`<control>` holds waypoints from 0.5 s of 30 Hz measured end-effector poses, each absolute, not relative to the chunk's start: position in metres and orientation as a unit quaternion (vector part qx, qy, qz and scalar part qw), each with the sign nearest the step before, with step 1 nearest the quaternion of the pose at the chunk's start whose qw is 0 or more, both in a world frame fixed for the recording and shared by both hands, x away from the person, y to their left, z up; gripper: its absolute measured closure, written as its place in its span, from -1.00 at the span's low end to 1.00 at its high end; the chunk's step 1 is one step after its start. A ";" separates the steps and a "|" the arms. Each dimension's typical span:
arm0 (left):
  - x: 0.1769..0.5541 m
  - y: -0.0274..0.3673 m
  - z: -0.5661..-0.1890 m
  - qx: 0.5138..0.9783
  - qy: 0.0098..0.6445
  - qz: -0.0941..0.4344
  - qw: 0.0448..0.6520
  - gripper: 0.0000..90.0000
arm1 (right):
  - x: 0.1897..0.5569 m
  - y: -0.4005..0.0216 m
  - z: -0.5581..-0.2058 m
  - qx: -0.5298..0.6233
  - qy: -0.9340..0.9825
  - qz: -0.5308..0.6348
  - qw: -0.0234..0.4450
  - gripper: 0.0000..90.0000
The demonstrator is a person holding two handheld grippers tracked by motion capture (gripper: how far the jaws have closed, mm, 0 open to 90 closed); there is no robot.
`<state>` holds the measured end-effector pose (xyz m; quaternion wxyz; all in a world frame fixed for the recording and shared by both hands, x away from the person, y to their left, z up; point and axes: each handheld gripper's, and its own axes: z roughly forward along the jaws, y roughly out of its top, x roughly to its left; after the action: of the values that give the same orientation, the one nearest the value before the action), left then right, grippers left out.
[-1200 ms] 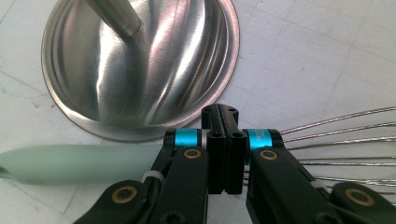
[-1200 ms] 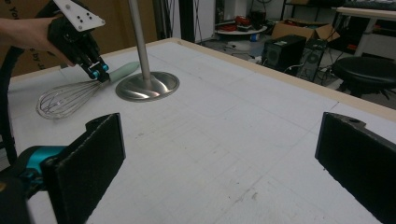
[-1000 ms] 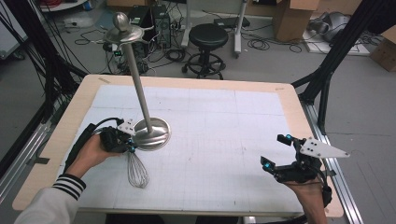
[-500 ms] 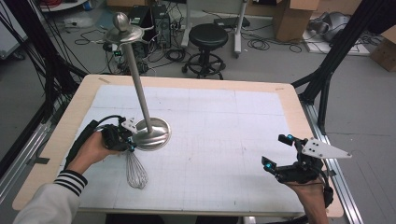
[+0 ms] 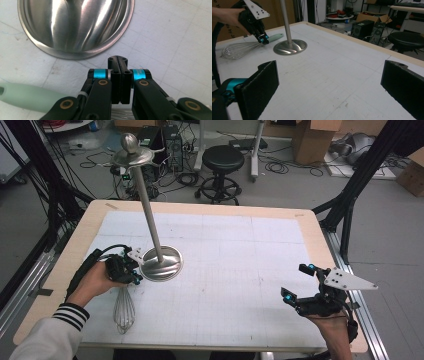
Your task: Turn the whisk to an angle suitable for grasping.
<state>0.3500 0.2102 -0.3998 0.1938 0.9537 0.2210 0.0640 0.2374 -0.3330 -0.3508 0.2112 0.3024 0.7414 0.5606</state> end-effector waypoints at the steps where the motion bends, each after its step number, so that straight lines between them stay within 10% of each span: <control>1: 0.349 0.212 -0.400 0.954 0.222 0.064 0.194 1.00 | 0.237 -0.333 -0.351 0.303 0.742 0.560 0.210 -0.99; 15: 0.338 0.232 -0.391 0.951 0.227 0.075 0.196 1.00 | 0.239 -0.330 -0.352 0.301 0.745 0.557 0.208 -0.99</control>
<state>0.3382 0.2323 -0.3905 0.1960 0.9509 0.2272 0.0750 0.2387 -0.3300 -0.3522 0.2077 0.3015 0.7451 0.5575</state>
